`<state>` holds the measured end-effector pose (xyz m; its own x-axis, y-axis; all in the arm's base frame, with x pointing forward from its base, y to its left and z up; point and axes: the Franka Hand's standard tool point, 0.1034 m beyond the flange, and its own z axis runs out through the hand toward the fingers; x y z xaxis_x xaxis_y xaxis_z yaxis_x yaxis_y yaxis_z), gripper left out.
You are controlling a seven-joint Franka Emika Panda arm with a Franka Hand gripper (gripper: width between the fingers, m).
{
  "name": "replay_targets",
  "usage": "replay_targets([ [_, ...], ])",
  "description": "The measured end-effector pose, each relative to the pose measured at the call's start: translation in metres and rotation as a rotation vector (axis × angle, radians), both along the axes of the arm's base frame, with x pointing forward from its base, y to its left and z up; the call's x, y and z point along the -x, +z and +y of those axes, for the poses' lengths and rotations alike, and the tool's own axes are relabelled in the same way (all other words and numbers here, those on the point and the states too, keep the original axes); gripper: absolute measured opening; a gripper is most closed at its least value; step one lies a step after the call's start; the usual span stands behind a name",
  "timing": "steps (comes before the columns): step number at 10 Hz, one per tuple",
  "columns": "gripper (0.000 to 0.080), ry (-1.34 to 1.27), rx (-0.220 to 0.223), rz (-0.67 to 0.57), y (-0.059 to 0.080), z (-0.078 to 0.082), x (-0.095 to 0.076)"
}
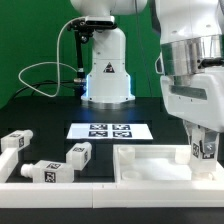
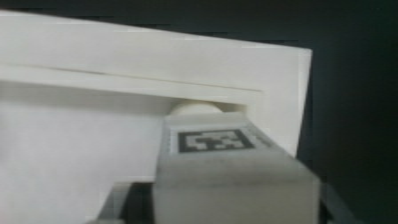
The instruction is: Assemble one leg
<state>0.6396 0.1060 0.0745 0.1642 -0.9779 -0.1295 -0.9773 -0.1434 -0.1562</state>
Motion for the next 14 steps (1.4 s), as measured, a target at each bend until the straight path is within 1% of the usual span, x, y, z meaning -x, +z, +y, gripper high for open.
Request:
replay_targets([
  [1, 0.0396, 0.014, 0.003, -0.001, 0.000, 0.001, 0.000],
  [2, 0.0536, 0.162, 0.026, -0.021, 0.002, 0.005, 0.000],
  [3, 0.0613, 0.372, 0.061, -0.058, 0.005, 0.008, -0.001],
  [4, 0.0613, 0.567, 0.094, -0.084, 0.009, 0.013, -0.001],
  [5, 0.0642, 0.642, 0.121, -0.089, 0.014, 0.021, 0.002],
  [7, 0.0647, 0.776, 0.143, -0.103, 0.011, 0.015, 0.002],
  [8, 0.0649, 0.835, 0.151, -0.111, 0.011, 0.016, 0.002],
  [9, 0.0649, 1.090, 0.213, -0.138, 0.011, 0.014, 0.000],
  [10, 0.0649, 1.287, 0.247, -0.159, 0.010, 0.010, -0.002],
  [11, 0.0649, 1.397, 0.266, -0.170, 0.007, 0.005, -0.003],
  [12, 0.0649, 1.376, 0.263, -0.167, 0.007, 0.005, -0.002],
  [13, 0.0526, 1.349, 0.260, -0.164, 0.007, 0.005, -0.002],
  [14, 0.0526, 1.320, 0.255, -0.161, 0.007, 0.005, -0.002],
])
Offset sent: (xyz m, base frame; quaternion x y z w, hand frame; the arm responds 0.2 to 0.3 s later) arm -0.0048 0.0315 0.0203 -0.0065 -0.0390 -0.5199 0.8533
